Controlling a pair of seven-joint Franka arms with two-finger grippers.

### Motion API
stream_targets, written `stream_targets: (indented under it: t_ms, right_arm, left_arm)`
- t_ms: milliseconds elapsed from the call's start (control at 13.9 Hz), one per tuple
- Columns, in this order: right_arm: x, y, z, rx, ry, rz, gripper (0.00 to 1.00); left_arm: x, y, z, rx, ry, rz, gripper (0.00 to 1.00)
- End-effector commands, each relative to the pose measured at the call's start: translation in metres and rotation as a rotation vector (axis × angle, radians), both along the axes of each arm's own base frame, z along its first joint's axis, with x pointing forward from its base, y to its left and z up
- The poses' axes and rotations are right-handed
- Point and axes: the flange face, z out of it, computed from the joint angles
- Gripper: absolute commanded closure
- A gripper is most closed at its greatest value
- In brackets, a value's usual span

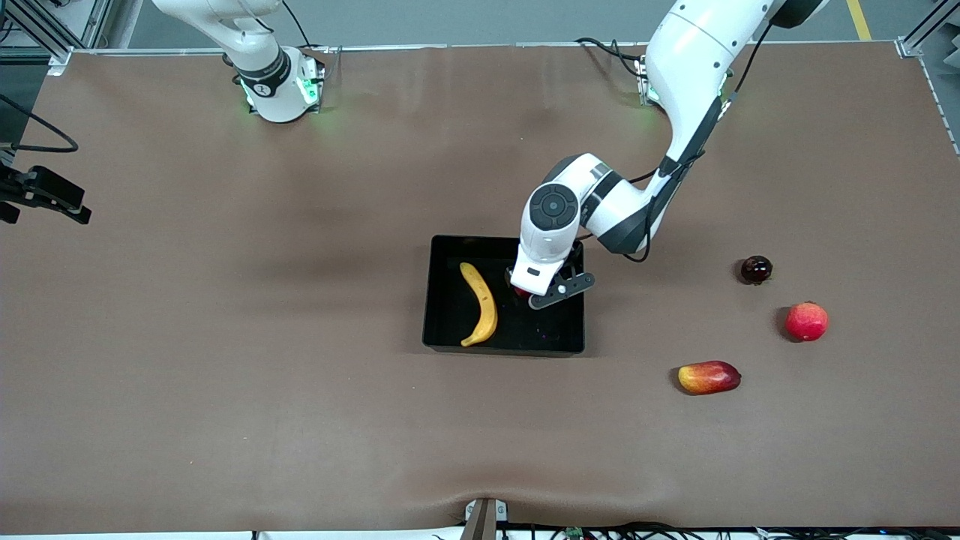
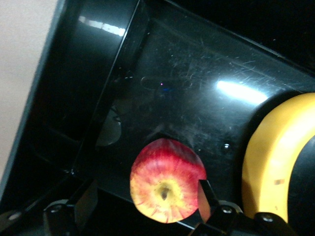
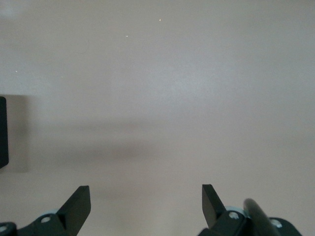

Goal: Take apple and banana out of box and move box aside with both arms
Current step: 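Grasp the small apple with the left gripper and lift it out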

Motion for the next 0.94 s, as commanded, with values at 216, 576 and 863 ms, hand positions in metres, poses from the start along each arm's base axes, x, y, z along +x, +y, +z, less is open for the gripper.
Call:
stream_targets:
  t_ms: [216, 576, 863]
  right_arm:
    - [0.002, 0.004, 0.003, -0.006, -0.006, 0.000, 0.00]
    - [0.009, 0.009, -0.010, -0.006, 0.017, 0.009, 0.00]
    - [0.023, 0.003, -0.039, -0.008, 0.066, 0.009, 0.00]
  left_arm:
    - [0.001, -0.022, -0.013, -0.053, -0.060, -0.008, 0.11]
    - [-0.005, -0.018, -0.030, -0.035, -0.035, -0.022, 0.33]
    - [-0.001, -0.016, -0.010, 0.002, -0.033, -0.036, 1.00]
